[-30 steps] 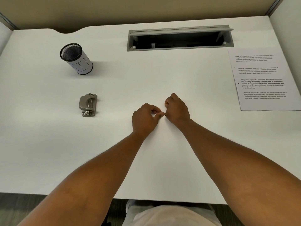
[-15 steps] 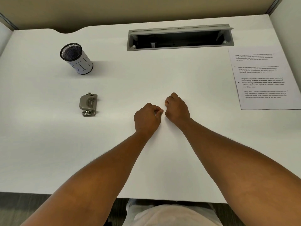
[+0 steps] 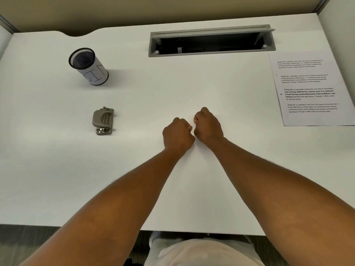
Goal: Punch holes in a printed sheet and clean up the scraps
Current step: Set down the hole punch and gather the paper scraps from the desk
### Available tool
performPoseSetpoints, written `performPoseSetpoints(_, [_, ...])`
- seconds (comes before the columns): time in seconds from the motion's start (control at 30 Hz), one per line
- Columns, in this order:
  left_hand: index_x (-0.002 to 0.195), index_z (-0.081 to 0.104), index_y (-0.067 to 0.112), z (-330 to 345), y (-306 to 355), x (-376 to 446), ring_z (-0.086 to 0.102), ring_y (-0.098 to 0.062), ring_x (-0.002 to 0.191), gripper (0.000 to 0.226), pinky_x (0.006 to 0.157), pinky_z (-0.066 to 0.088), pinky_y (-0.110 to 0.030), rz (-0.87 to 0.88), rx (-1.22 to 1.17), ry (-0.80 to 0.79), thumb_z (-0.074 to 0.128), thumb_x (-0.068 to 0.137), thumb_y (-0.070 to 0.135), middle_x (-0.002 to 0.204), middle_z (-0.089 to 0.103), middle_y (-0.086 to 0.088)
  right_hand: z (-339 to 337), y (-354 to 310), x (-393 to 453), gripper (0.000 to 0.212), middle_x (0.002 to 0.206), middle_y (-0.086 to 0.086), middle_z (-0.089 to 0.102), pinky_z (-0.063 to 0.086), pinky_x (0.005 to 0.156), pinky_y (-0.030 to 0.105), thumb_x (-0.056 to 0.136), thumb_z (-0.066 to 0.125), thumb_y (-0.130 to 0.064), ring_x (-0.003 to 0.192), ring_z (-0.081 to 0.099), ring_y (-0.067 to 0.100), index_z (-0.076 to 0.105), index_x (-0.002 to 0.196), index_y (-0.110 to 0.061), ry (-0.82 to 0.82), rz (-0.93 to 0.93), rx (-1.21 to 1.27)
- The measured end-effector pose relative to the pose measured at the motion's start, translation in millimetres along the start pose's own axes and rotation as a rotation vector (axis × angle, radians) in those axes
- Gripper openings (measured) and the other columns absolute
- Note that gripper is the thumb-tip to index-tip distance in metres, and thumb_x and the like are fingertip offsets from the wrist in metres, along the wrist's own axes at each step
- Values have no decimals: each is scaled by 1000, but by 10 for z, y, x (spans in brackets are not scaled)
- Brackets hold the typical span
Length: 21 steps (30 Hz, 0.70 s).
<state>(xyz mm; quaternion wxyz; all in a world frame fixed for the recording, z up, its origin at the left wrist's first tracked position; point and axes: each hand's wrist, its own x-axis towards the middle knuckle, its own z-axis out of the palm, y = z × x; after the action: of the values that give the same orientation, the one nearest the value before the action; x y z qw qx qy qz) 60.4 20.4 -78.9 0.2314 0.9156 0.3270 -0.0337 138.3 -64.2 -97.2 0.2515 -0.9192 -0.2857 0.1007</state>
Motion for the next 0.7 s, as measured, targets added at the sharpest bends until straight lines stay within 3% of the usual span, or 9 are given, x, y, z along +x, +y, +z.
performPoseSetpoints(0.2, [98,63,19,9,-55,-7,62,-23,80,13,70,48,-33,12,-14,-3,54,89,17,105,59,2,-19,-9,-23,11,102,12,55,31,63,31,84,49,2,83,54,29,59,88,-2,-25,-1,-5])
performPoseSetpoints(0.47, [103,59,18,-64,-217,20,52,-18,77,13,69,38,-29,-125,-164,28,48,95,17,113,55,2,-50,-18,-60,16,103,10,53,33,64,30,80,47,4,84,53,29,58,89,-3,-44,15,-18])
performPoseSetpoints(0.7, [97,61,24,-71,-263,9,60,-16,86,11,74,45,-30,-85,-228,0,51,96,25,107,57,8,-24,-14,-90,17,100,8,55,34,63,30,82,46,1,80,55,30,61,87,-6,-51,20,24])
